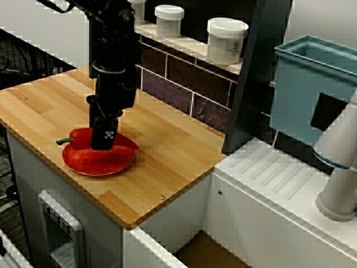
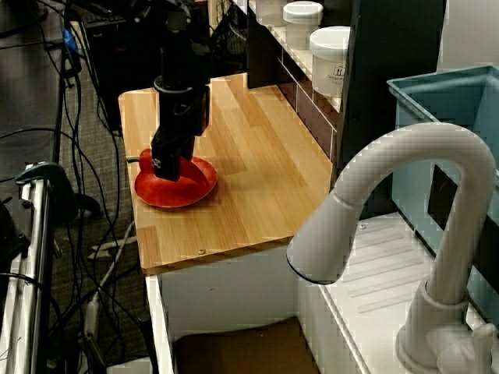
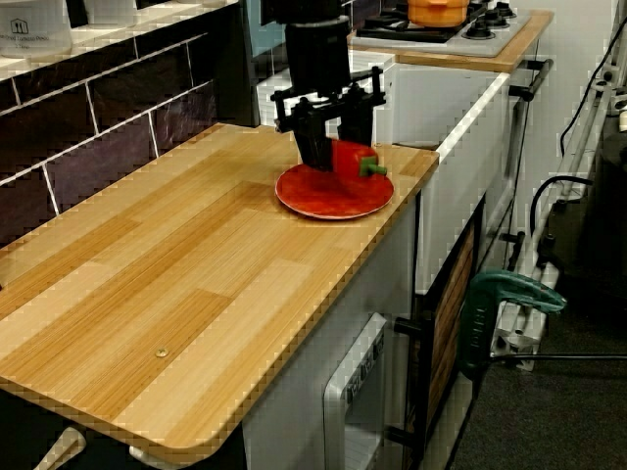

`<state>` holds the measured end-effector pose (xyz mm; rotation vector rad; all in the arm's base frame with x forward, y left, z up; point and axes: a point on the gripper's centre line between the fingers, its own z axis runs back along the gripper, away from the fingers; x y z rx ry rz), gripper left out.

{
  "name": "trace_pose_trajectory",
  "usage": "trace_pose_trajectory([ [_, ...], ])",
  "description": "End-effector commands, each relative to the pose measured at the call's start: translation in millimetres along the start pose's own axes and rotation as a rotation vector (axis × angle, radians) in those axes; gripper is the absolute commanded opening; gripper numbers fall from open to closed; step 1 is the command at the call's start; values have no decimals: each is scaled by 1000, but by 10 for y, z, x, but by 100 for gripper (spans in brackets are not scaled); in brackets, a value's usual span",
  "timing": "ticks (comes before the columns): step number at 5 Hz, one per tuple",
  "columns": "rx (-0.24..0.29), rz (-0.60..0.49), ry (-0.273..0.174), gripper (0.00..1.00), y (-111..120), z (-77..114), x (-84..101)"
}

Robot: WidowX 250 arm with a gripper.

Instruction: Put the object on the plate

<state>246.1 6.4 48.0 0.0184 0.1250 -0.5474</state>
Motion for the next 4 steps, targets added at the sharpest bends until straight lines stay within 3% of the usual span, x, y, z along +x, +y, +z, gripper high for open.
trace_pose_trajectory([
  [1, 40, 10, -3, 100, 154, -31, -101],
  [2, 32, 15, 13, 100, 225, -30, -153],
  [4, -9, 18, -20, 100, 309, 304, -367],
])
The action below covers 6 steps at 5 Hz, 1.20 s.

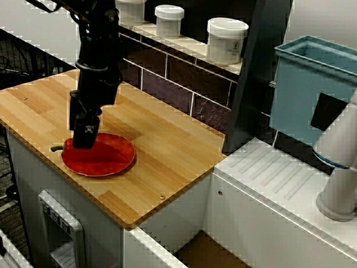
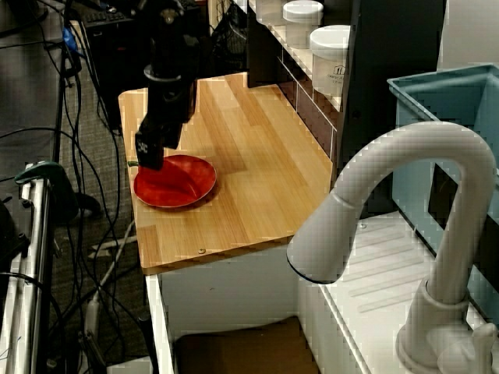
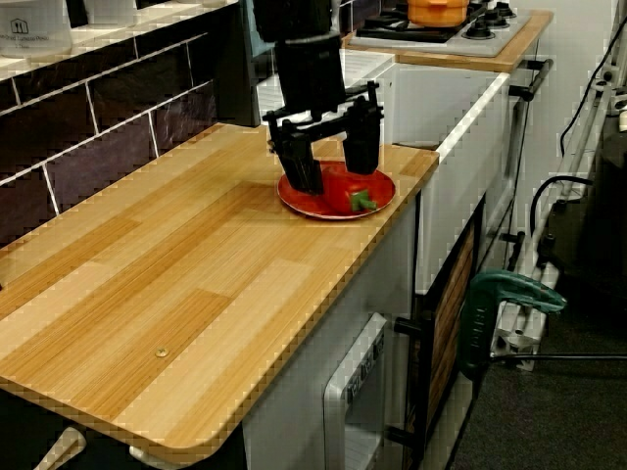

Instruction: Put the object on the plate

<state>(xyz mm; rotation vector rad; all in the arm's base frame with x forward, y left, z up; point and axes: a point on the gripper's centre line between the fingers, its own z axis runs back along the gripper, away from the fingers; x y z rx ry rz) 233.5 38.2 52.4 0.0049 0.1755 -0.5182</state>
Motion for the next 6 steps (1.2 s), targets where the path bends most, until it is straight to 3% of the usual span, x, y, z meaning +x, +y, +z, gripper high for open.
trace_pose_trajectory([
  [1, 7, -13, -78, 100, 133, 418, -210],
  [6, 16, -21, -90, 100, 211, 468, -261],
])
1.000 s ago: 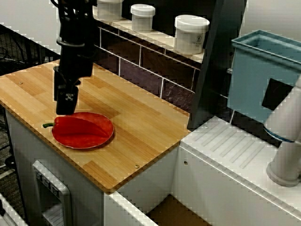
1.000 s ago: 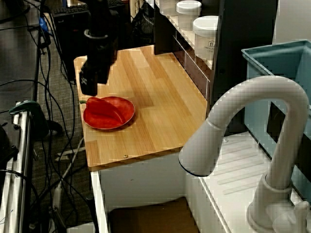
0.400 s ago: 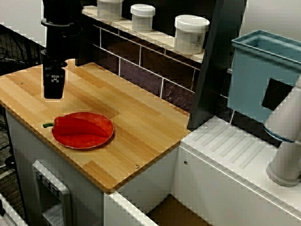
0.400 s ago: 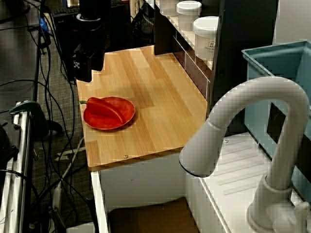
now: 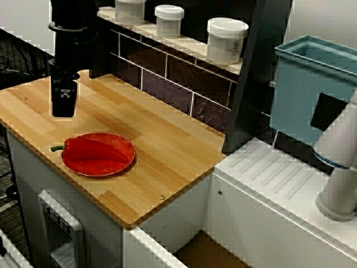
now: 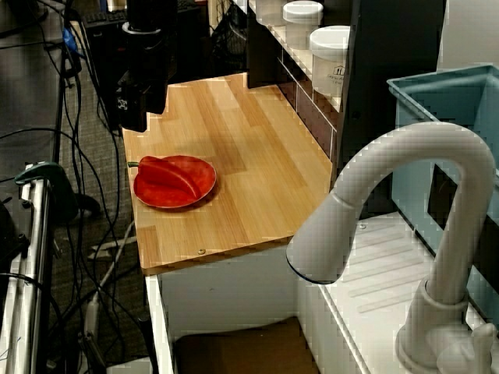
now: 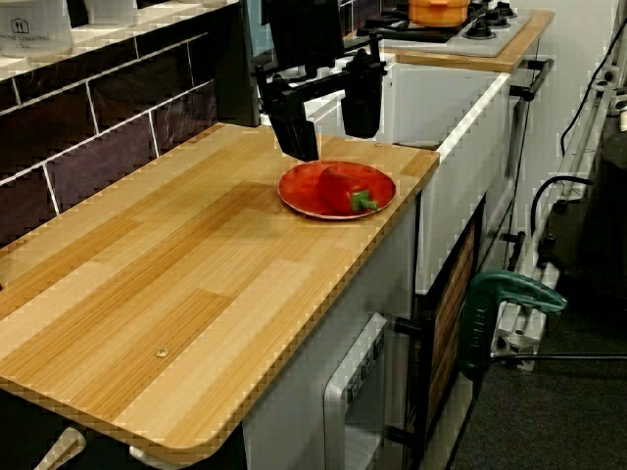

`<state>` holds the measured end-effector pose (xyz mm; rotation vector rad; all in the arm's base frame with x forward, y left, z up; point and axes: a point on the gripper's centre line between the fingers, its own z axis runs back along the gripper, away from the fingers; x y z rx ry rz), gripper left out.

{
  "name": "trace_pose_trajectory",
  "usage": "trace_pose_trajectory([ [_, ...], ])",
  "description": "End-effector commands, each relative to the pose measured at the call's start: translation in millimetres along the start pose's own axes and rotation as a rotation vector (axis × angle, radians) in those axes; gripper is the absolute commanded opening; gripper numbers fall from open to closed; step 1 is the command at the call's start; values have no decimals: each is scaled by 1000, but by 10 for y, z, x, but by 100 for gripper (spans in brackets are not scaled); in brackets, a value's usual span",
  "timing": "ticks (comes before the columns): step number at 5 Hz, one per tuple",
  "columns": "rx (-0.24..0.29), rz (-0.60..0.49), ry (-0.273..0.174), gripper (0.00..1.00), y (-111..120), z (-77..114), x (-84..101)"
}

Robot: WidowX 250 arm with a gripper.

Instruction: Put the object on the plate

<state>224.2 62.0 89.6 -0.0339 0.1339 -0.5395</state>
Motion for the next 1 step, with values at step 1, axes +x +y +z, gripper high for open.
trace_pose_trajectory([
  [1, 41, 2, -40, 100, 61, 130, 3],
])
